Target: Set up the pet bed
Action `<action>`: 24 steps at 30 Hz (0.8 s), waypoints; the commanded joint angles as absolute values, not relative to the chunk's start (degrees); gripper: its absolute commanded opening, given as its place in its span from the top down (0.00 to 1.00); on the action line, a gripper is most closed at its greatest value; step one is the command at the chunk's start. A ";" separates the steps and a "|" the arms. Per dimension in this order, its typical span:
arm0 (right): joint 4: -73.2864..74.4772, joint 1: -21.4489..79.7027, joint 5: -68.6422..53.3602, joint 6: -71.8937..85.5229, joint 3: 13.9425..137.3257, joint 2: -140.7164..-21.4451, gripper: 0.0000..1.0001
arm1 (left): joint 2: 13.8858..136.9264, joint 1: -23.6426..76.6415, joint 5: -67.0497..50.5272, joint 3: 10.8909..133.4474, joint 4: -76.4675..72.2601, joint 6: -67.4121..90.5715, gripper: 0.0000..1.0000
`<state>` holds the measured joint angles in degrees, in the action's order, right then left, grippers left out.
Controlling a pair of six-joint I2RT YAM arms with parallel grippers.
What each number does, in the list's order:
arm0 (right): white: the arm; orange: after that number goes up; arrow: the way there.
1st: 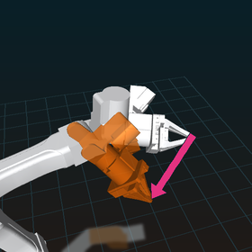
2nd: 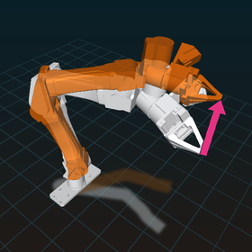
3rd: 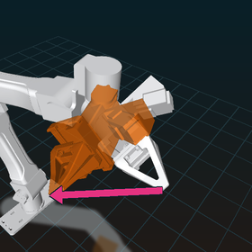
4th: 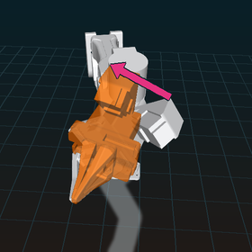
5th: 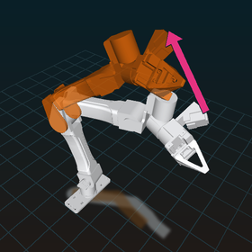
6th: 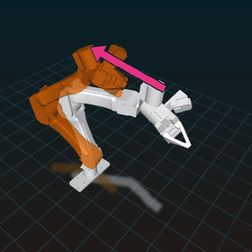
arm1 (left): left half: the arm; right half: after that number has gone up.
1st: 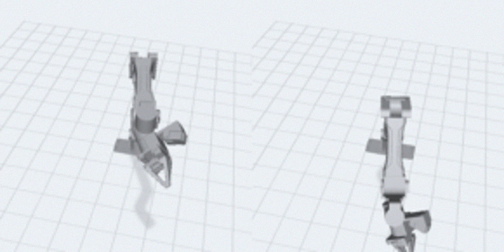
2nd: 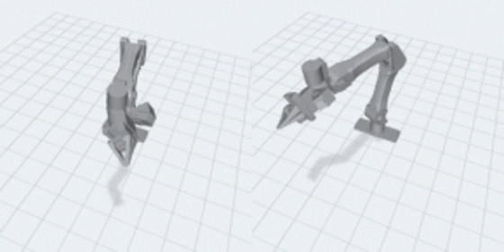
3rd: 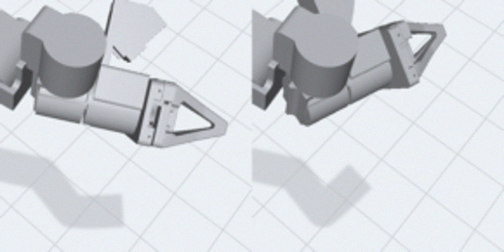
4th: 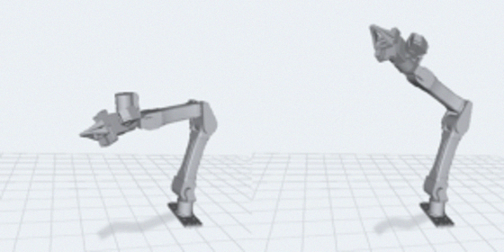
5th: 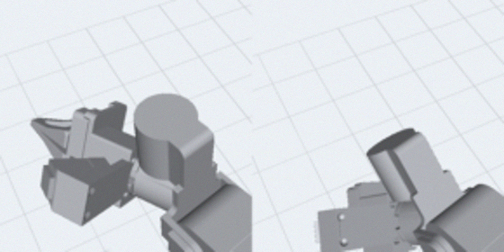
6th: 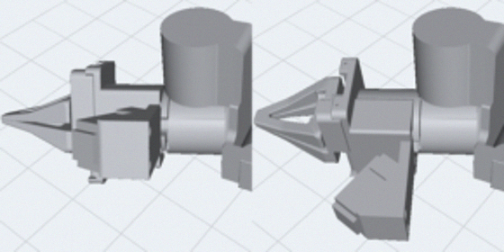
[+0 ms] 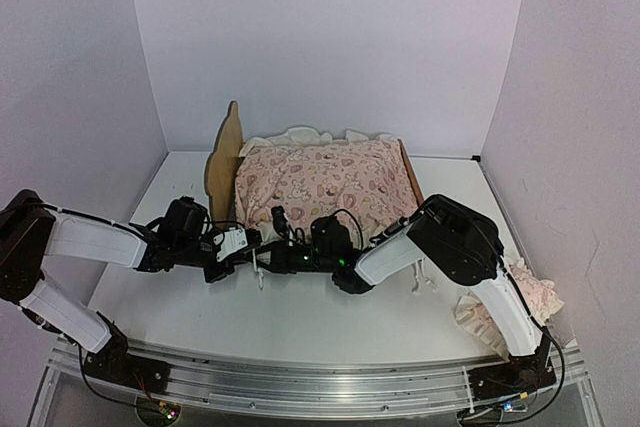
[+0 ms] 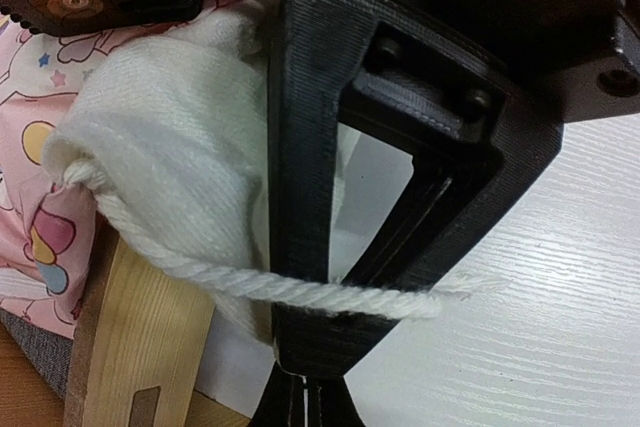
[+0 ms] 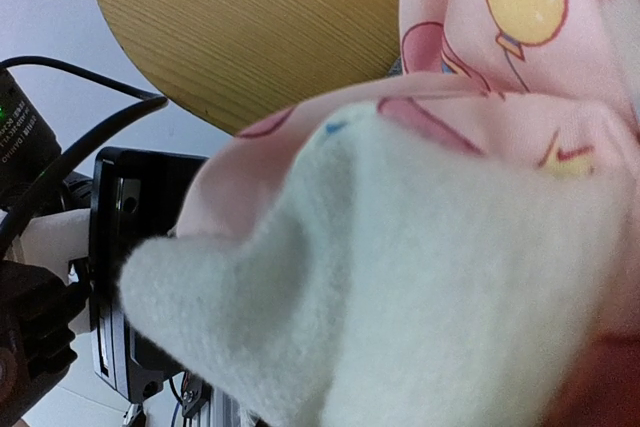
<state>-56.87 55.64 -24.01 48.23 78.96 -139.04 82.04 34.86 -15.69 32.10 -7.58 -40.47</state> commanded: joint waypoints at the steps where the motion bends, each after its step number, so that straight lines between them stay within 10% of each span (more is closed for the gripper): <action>1: -54.74 55.48 -23.53 48.74 78.21 -136.16 1.00 | 81.22 35.07 -17.67 33.93 -9.95 -39.32 1.00; 18: -39.07 56.76 -11.18 42.71 68.52 -122.12 0.83 | 79.10 35.03 -14.52 33.41 -8.38 -35.93 1.00; 24: -32.54 61.26 -3.26 36.11 66.53 -121.26 0.61 | 78.49 34.98 -15.19 33.88 -7.33 -34.66 1.00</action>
